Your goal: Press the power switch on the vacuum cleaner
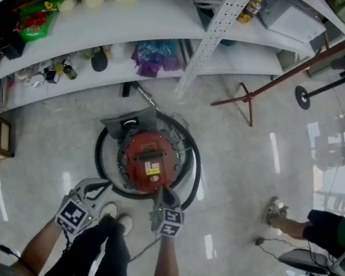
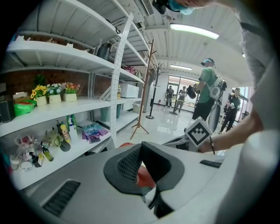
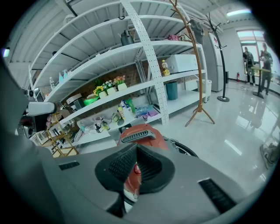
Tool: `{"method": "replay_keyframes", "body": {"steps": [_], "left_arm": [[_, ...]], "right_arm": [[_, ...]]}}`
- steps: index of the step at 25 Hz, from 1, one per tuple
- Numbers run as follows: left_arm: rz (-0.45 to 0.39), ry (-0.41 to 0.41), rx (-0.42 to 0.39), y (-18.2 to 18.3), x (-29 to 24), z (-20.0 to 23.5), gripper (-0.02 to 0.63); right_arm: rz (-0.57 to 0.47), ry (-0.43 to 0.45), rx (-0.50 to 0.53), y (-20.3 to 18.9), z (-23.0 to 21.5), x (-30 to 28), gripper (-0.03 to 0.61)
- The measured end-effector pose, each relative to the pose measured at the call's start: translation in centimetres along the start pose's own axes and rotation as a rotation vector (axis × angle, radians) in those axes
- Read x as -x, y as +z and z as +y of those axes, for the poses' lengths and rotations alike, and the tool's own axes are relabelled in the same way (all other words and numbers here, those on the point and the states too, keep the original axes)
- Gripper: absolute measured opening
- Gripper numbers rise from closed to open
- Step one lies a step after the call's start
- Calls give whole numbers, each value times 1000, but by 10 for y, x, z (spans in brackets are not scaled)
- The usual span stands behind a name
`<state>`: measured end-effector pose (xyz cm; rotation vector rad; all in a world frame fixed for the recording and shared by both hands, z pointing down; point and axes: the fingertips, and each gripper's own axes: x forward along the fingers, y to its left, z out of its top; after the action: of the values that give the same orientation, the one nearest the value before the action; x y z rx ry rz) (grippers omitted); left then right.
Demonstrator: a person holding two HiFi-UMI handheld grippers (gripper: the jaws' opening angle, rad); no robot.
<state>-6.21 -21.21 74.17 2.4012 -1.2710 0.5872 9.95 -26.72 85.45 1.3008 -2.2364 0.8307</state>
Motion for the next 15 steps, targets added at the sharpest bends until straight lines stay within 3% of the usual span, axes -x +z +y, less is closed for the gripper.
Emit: {"method": "replay_keyframes", "body": {"steps": [15], "left_arm": [[-70,4,10,59,31,-16,6]], "right_arm": [[-79,9,29,58,32,65,12]]}}
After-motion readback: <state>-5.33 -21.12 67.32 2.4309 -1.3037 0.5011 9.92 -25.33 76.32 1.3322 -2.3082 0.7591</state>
